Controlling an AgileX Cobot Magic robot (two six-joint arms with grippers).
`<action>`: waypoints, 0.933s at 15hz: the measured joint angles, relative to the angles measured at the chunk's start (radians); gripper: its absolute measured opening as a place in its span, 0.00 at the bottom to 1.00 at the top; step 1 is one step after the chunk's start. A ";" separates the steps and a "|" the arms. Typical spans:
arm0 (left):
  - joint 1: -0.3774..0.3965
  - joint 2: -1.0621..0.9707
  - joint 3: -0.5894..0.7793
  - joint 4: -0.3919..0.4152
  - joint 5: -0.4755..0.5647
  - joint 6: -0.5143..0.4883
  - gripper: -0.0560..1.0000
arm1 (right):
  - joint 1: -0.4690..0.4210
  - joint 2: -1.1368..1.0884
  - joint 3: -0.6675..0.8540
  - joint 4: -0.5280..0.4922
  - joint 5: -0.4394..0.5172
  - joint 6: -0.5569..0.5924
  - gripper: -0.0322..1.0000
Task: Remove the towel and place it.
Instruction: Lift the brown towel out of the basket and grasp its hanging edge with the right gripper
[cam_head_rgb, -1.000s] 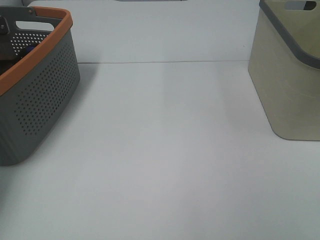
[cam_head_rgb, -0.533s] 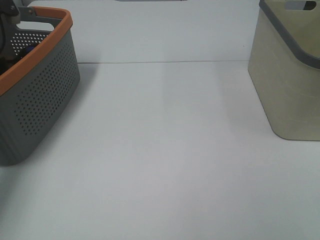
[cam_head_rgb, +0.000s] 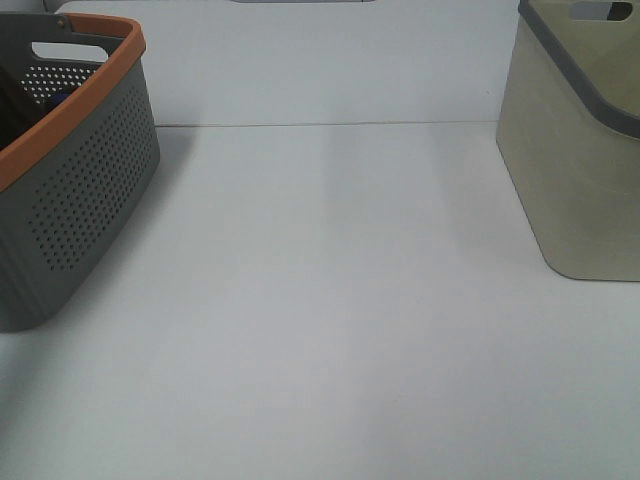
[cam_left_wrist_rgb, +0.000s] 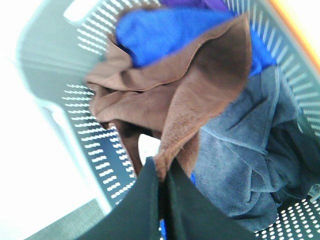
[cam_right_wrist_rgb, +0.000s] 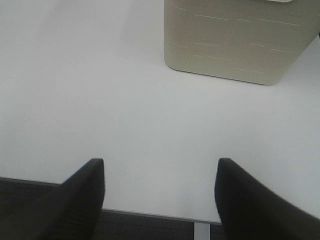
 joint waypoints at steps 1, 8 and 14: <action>0.000 -0.048 -0.002 -0.005 0.001 0.000 0.05 | 0.000 0.000 0.000 0.000 0.000 0.000 0.66; 0.000 -0.230 -0.002 -0.068 0.005 0.062 0.05 | 0.000 0.000 0.000 0.000 0.000 0.000 0.66; -0.056 -0.319 -0.065 -0.252 -0.074 0.266 0.05 | 0.000 0.000 0.000 0.002 0.000 0.000 0.66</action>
